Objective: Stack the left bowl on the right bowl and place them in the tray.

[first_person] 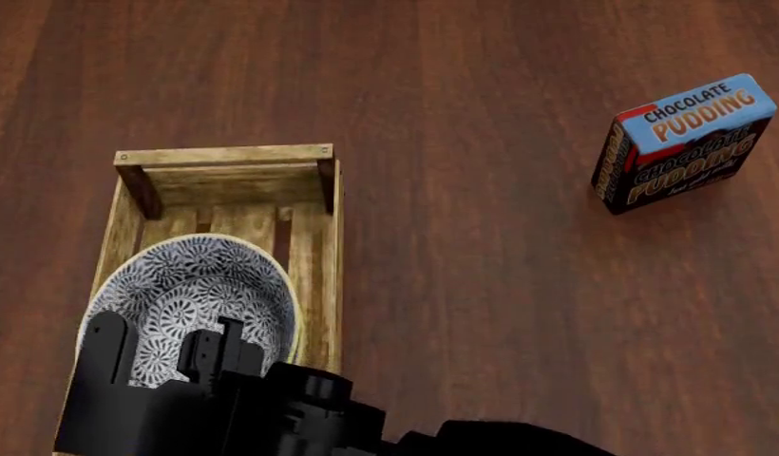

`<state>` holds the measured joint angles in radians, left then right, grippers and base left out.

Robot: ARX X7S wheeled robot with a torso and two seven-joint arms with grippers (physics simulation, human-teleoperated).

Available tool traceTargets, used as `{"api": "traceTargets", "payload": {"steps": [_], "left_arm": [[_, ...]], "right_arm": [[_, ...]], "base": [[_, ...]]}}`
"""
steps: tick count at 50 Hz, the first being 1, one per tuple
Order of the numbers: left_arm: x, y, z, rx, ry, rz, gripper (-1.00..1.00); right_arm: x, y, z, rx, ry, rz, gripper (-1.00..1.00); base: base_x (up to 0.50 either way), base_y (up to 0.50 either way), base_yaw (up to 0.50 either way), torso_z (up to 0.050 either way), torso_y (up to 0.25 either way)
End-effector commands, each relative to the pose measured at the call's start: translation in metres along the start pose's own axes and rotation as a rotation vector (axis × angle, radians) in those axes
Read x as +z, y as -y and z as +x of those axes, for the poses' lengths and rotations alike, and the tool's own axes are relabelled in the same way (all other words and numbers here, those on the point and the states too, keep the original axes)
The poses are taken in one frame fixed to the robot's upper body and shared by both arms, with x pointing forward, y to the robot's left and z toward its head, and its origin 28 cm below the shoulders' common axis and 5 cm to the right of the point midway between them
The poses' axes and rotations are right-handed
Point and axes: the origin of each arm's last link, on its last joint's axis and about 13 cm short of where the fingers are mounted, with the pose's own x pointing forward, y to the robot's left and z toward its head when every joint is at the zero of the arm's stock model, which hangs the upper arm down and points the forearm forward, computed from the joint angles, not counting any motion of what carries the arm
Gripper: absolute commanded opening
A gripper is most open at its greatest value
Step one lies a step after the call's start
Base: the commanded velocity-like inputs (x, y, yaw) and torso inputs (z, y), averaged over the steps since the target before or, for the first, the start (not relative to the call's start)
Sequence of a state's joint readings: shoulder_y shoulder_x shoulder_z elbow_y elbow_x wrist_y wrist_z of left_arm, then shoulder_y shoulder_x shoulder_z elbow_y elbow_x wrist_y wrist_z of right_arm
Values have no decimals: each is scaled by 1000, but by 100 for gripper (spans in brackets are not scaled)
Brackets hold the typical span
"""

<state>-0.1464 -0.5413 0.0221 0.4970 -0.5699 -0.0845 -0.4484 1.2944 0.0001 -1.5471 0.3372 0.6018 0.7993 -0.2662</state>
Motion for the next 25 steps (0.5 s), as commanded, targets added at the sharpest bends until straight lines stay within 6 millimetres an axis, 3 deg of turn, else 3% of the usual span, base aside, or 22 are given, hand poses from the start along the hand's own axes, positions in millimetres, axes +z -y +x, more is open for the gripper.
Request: {"api": "traceTargets", "payload": {"steps": [1,25], "left_arm": [[1,0,0,2,2,-2,100],[0,0,0,0,0,-3,100]], "right_arm": [[5,-9,-1,23,6,-12,100],[19,-12,-15,-6,9,-40,100]], "base": [[0,0,0,0,0],[0,0,0,0,0]]}}
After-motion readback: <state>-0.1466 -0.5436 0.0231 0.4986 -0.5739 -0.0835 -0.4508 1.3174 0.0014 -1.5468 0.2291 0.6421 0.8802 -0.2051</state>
